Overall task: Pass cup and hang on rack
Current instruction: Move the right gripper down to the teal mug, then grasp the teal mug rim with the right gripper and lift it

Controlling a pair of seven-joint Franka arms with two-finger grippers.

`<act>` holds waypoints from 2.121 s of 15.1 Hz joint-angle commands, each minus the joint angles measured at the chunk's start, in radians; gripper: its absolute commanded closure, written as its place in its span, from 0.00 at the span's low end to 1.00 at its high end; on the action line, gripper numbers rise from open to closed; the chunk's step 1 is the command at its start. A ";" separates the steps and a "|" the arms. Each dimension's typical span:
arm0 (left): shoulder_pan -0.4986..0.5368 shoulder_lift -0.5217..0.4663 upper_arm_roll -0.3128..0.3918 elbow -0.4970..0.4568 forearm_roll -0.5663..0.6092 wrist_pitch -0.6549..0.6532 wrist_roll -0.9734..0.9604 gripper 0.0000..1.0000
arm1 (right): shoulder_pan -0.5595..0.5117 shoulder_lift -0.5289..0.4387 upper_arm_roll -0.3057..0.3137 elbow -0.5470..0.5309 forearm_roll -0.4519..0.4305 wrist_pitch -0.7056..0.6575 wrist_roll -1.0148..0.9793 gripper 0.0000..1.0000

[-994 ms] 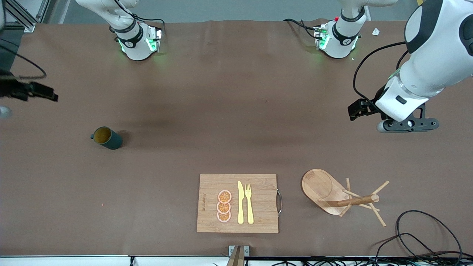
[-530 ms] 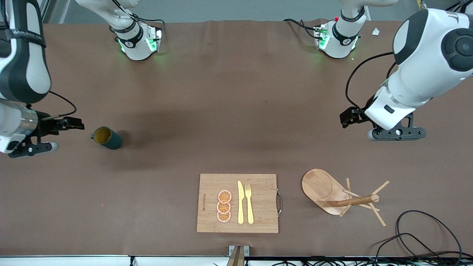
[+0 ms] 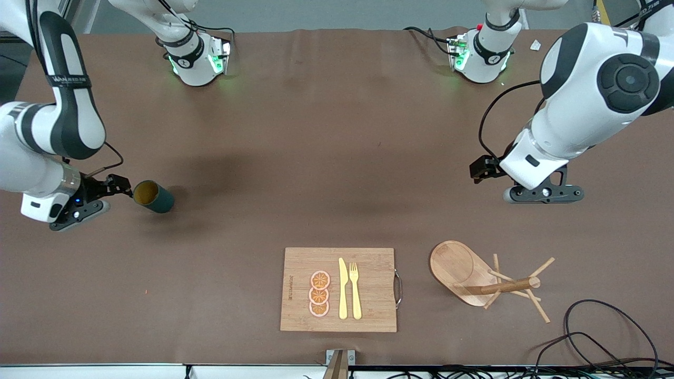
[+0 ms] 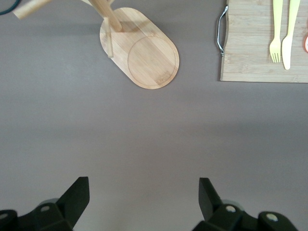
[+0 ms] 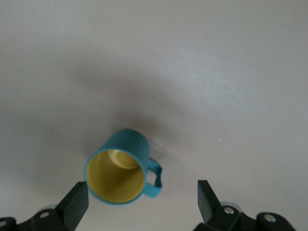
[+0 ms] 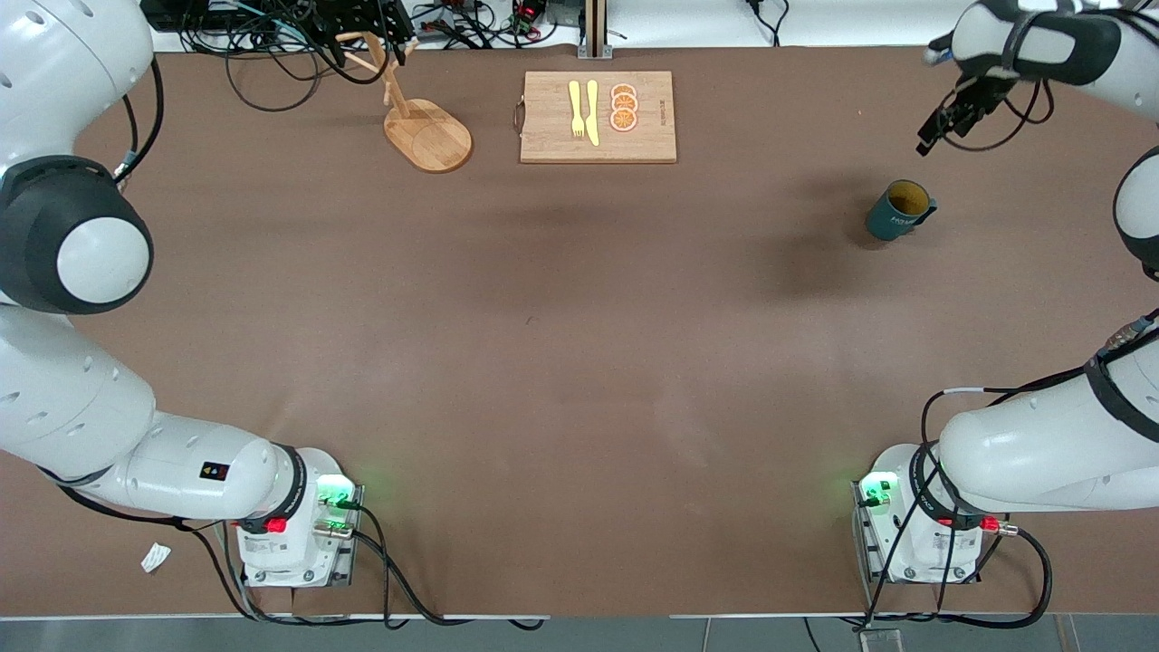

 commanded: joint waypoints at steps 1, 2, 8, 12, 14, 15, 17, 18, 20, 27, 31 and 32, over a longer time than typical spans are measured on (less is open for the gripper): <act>-0.030 0.021 -0.001 0.019 0.004 0.006 -0.058 0.00 | -0.015 -0.017 0.012 -0.115 0.013 0.108 -0.089 0.00; -0.035 0.022 -0.002 0.018 0.004 0.017 -0.072 0.00 | -0.013 -0.003 0.012 -0.125 0.013 0.118 -0.103 0.01; -0.078 0.041 -0.002 0.016 0.002 0.031 -0.088 0.00 | -0.033 0.080 0.014 -0.123 0.013 0.177 -0.150 0.30; -0.104 0.051 -0.002 0.015 0.014 0.037 -0.097 0.00 | -0.036 0.106 0.014 -0.121 0.015 0.209 -0.150 0.76; -0.124 0.056 -0.002 0.015 0.037 0.039 -0.137 0.00 | -0.032 0.112 0.014 -0.119 0.015 0.207 -0.149 0.99; -0.142 0.065 -0.002 0.018 0.045 0.039 -0.155 0.00 | -0.030 0.112 0.014 -0.116 0.015 0.200 -0.144 1.00; -0.153 0.068 -0.002 0.019 0.054 0.045 -0.180 0.00 | -0.022 0.106 0.018 -0.107 0.016 0.172 -0.135 1.00; -0.153 0.070 -0.002 0.016 0.054 0.052 -0.189 0.00 | -0.016 0.101 0.020 -0.093 0.025 0.142 -0.129 1.00; -0.168 0.079 -0.002 0.016 0.054 0.052 -0.213 0.00 | 0.033 0.084 0.018 -0.044 0.064 0.036 -0.063 1.00; -0.190 0.081 -0.002 0.015 0.054 0.052 -0.267 0.00 | 0.344 -0.020 0.018 -0.049 0.064 -0.078 0.528 1.00; -0.188 0.088 -0.001 0.018 0.056 0.057 -0.267 0.00 | 0.572 -0.006 0.020 -0.006 0.114 -0.038 0.935 1.00; -0.187 0.088 -0.001 0.018 0.056 0.060 -0.267 0.00 | 0.628 0.008 0.018 0.012 0.140 -0.026 1.015 1.00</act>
